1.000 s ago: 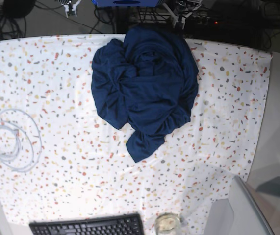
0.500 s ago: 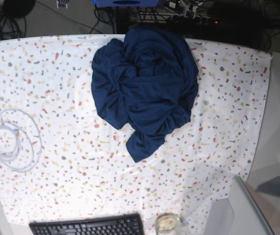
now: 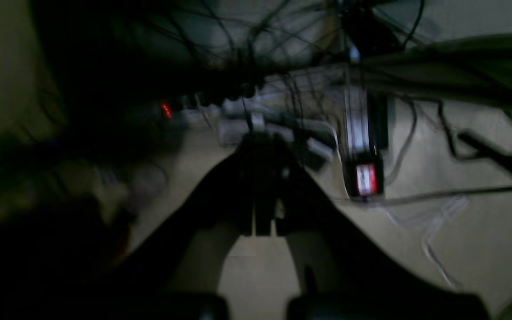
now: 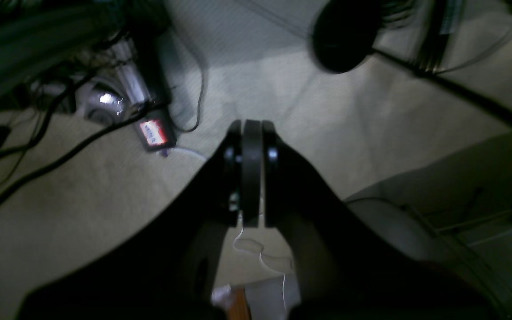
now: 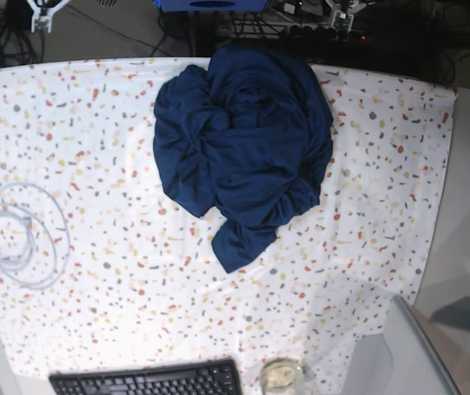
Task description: Layout the t-shirt on the table in an organized manner, then fold the t-shirt properly
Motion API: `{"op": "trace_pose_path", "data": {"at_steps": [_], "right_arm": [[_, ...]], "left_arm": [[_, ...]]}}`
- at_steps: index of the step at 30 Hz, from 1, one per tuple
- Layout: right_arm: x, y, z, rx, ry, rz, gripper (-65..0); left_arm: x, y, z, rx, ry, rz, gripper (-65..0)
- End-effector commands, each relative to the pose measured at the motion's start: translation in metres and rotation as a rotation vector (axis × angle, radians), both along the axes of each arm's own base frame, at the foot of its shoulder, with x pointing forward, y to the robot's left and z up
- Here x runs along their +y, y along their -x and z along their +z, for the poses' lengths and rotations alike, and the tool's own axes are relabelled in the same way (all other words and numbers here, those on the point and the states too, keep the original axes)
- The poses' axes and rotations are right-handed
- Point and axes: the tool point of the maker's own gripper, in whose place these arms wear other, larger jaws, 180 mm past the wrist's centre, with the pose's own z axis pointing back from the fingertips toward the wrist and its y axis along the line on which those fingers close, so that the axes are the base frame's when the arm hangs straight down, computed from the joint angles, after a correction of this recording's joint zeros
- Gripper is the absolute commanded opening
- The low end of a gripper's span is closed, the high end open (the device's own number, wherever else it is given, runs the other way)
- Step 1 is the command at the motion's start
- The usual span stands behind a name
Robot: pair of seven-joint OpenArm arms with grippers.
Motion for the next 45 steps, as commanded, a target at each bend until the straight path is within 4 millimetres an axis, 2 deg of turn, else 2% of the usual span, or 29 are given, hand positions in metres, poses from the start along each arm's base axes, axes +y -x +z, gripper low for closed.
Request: {"op": "trace_pose_path", "data": {"at_steps": [1, 4, 7, 12, 16, 18, 21, 25, 28, 29, 31, 34, 37, 40, 45], "right_arm": [[-0.010, -0.002, 0.013, -0.016, 0.028, -0.005, -65.0], [-0.020, -0.022, 0.042, -0.069, 0.064, 0.003, -65.0], [-0.020, -0.050, 0.068, -0.150, 0.083, 0.030, -65.0], [-0.016, -0.106, 0.104, -0.312, 0.107, 0.067, -65.0], [-0.001, -0.147, 0.115, -0.413, 0.082, 0.104, -65.0], [0.019, -0.168, 0.118, -0.459, 0.042, 0.137, -65.0], [0.069, -0.197, 0.120, -0.519, -0.058, 0.226, -65.0], [0.156, -0.224, 0.132, -0.595, -0.230, 0.383, -65.0], [0.224, -0.230, 0.145, -0.621, -0.359, 0.517, -64.2], [0.241, -0.227, 0.146, -0.600, -0.390, 0.556, -62.0], [0.273, -0.221, 0.150, -0.547, -0.440, 0.645, -51.9], [0.305, -0.212, 0.155, -0.479, -0.478, 0.761, -32.7], [0.317, -0.209, 0.159, -0.470, -0.489, 0.807, -17.6], [0.313, -0.211, 0.149, -0.448, -0.467, 0.820, -16.4], [0.292, -0.212, 0.115, -0.364, -0.393, 0.851, -17.3]], "left_arm": [[-0.001, -0.008, 0.015, -0.049, 0.002, -0.018, -65.0], [-0.008, -0.026, 0.047, -0.136, 0.015, -0.057, -65.0], [-0.012, -0.042, 0.071, -0.174, 0.014, -0.073, -65.0], [0.012, -0.081, 0.112, -0.273, 0.045, 0.086, -65.0], [0.034, -0.109, 0.149, -0.380, 0.112, 0.236, -65.0], [0.046, -0.115, 0.160, -0.410, 0.112, 0.273, -65.0], [0.059, -0.123, 0.164, -0.440, 0.087, 0.293, -65.0], [0.088, -0.116, 0.156, -0.427, 0.032, 0.345, -65.0], [0.109, -0.107, 0.149, -0.407, 0.020, 0.353, -65.0], [0.115, -0.104, 0.148, -0.403, 0.021, 0.359, -65.0], [0.136, -0.091, 0.147, -0.393, 0.004, 0.384, -65.0], [0.159, -0.086, 0.155, -0.424, -0.012, 0.428, -65.0], [0.179, -0.080, 0.165, -0.459, -0.053, 0.485, -65.0], [0.182, -0.080, 0.169, -0.468, -0.058, 0.490, -65.0], [0.180, -0.080, 0.167, -0.465, -0.052, 0.494, -65.0]]}}
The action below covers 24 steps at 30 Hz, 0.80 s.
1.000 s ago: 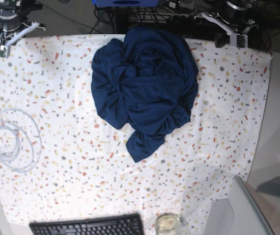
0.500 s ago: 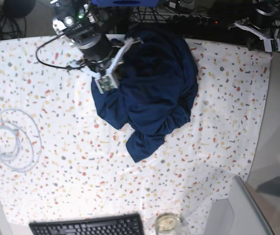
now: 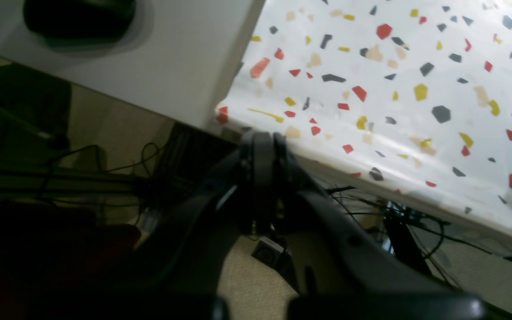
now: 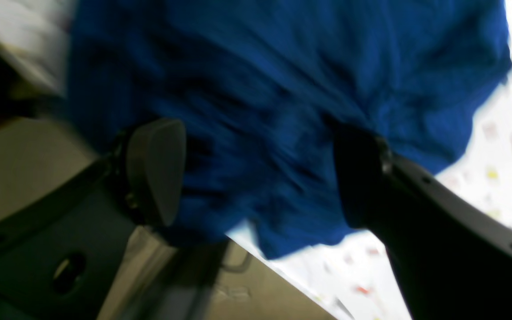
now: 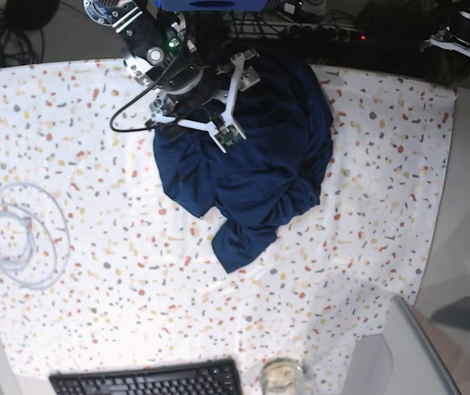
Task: Layout the t-shirt on the table in an organized manner, then fold the t-shirt properly
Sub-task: 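Reach the right gripper down and grasp the navy t-shirt's edge, then drag the grasped shirt edge with the right gripper away from the pile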
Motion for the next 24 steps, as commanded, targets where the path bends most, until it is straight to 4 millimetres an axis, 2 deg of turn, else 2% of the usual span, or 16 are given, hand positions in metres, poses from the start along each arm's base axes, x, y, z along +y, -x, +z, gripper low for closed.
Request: {"op": "trace_pose_path", "data": {"at_steps": [1, 4, 7, 9, 11, 14, 16, 17, 19, 20, 24], "right_arm": [[0.007, -0.009, 0.008, -0.039, -0.031, 0.003, -20.1], [-0.002, -0.014, -0.003, -0.050, -0.006, 0.010, -35.4], [-0.013, -0.020, -0.016, -0.031, 0.025, -0.014, -47.1], [-0.027, -0.024, -0.018, -0.025, 0.029, -0.070, -54.3], [-0.034, -0.028, -0.011, -0.040, 0.018, -0.108, -63.9], [-0.044, -0.034, 0.011, -0.088, -0.010, -0.152, -64.2], [-0.057, -0.038, 0.024, -0.119, -0.019, -0.203, -65.0], [-0.064, -0.039, 0.027, -0.126, -0.018, -0.225, -65.0], [-0.083, -0.044, 0.030, -0.140, -0.001, -0.276, -65.0], [-0.097, -0.046, 0.029, -0.142, 0.018, -0.306, -65.0], [-0.145, -0.052, 0.027, -0.156, 0.091, -0.394, -65.0]], "left_arm": [[0.003, -0.004, 0.009, -0.028, -0.016, -0.008, -65.0], [0.003, -0.008, 0.010, -0.036, -0.014, -0.007, -65.0], [-0.002, -0.011, 0.007, -0.036, -0.003, -0.017, -65.0], [-0.008, -0.013, 0.004, -0.034, 0.009, -0.031, -65.0], [-0.017, -0.016, -0.001, -0.029, 0.028, -0.051, -65.0], [-0.036, -0.021, -0.010, -0.019, 0.065, -0.089, -65.0], [-0.050, -0.025, -0.016, -0.013, 0.092, -0.119, -64.7], [-0.056, -0.027, -0.018, -0.012, 0.102, -0.132, -60.1], [-0.070, -0.032, -0.020, -0.016, 0.124, -0.165, -52.5], [-0.076, -0.034, -0.021, -0.018, 0.133, -0.179, -50.8], [-0.085, -0.038, -0.021, -0.022, 0.145, -0.202, -50.5]]}}
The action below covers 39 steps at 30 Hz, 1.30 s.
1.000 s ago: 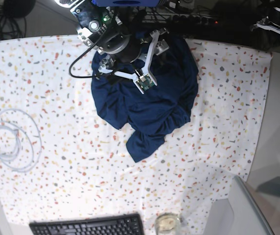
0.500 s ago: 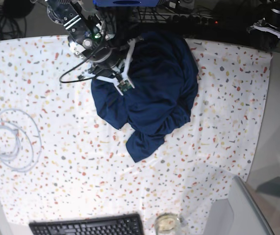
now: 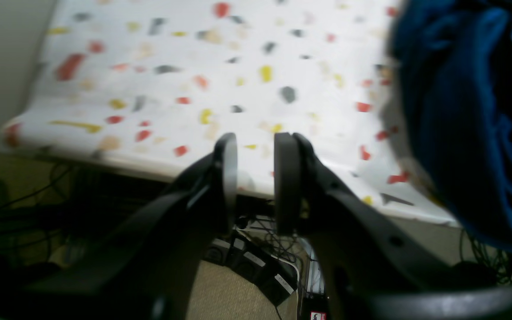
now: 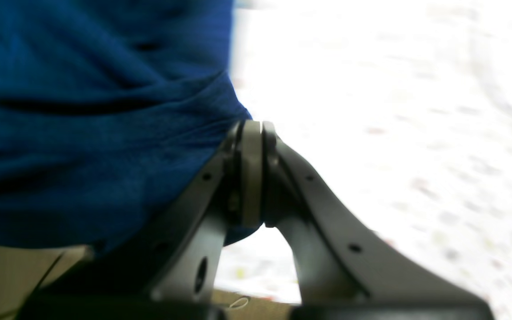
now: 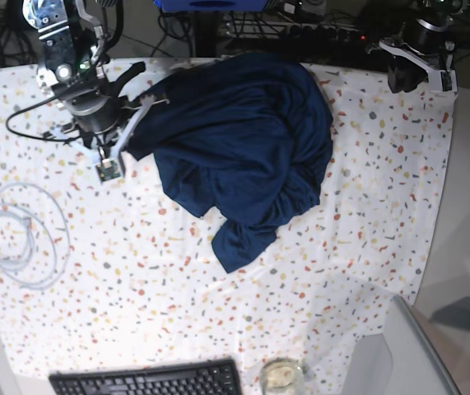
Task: Layout the t-shirt on the table in an organized manner, then fold the t-shirt properly
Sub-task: 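Drag the grasped shirt edge with the right gripper away from the pile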
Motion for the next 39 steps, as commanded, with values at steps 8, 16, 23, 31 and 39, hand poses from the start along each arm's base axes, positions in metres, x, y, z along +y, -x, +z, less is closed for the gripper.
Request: {"op": "trace_pose_path", "data": {"at_steps": [8, 16, 23, 31, 39], "right_arm": [[-0.063, -0.002, -0.005, 0.003, 0.070, -0.155, -64.7], [0.004, 0.015, 0.017, -0.041, -0.023, 0.012, -25.4], [0.123, 0.026, 0.006, -0.018, -0.131, 0.347, -26.9], [0.139, 0.008, -0.020, 0.033, -0.109, 0.357, -26.6], [0.132, -0.011, -0.033, 0.054, -0.083, 0.324, -32.0]], "left_arm": [[0.009, -0.004, 0.010, -0.031, -0.029, 0.001, -50.5], [0.010, -0.003, 0.010, -0.030, -0.030, 0.004, -50.5], [0.010, -0.015, 0.013, -0.055, -0.030, 0.004, -50.5], [0.010, -0.013, 0.011, -0.050, -0.029, 0.006, -50.5], [0.010, -0.014, 0.011, -0.050, -0.029, 0.006, -50.5]]}}
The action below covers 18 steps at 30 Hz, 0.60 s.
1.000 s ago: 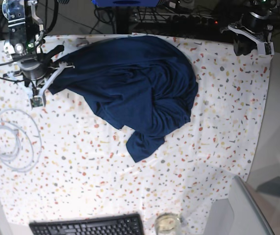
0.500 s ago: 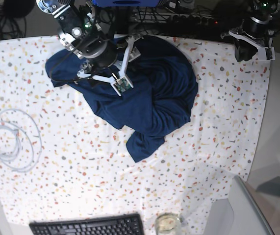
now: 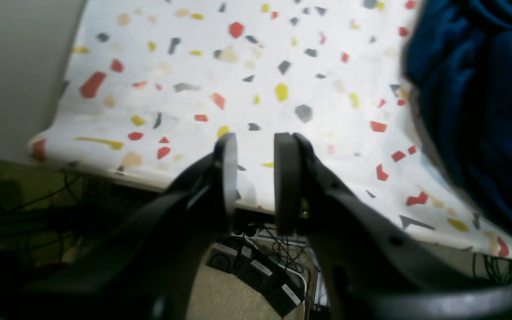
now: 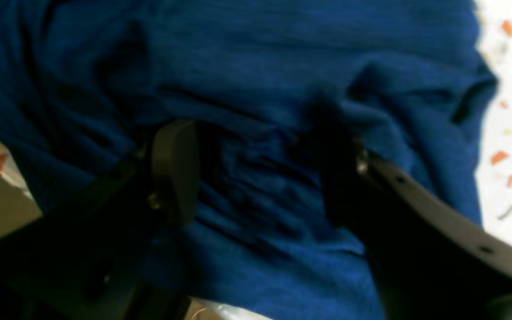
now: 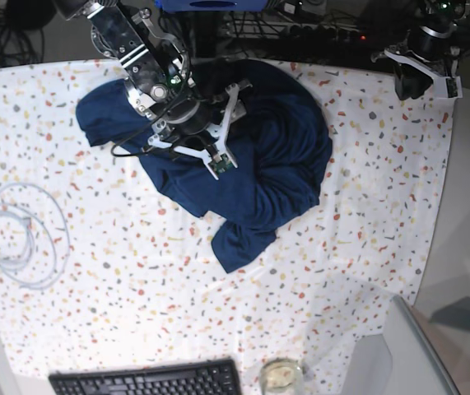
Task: Layout the t-shirt on the table in an organized manner, then fold the t-shirt properly
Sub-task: 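Drag the grasped shirt edge with the right gripper away from the pile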
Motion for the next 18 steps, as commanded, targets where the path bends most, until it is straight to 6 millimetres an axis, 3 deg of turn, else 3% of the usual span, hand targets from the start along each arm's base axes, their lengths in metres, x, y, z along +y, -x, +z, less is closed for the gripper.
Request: {"op": "trace_pose_path", "data": {"at_steps": [1, 4, 8, 10, 18], "right_arm": [[-0.003, -0.013, 0.008, -0.043, -0.005, -0.014, -38.1], [-0.011, -0.014, 0.010, -0.043, -0.005, -0.040, -65.0], [-0.018, -0.012, 0.029, -0.076, -0.033, -0.079, -65.0], [-0.036, -0.020, 0.043, -0.093, -0.029, -0.140, -64.7], [-0.146, -0.070, 0.072, -0.178, 0.114, -0.353, -64.7]], "left_arm": [[0.003, -0.003, 0.008, -0.028, -0.010, -0.004, -50.5], [0.003, -0.003, 0.008, -0.028, -0.010, -0.004, -50.5], [0.003, -0.002, 0.008, -0.027, -0.010, -0.004, -50.5], [0.003, -0.002, 0.007, -0.025, -0.010, -0.004, -50.5], [0.003, -0.002, 0.008, -0.030, -0.011, -0.004, -50.7]]}}
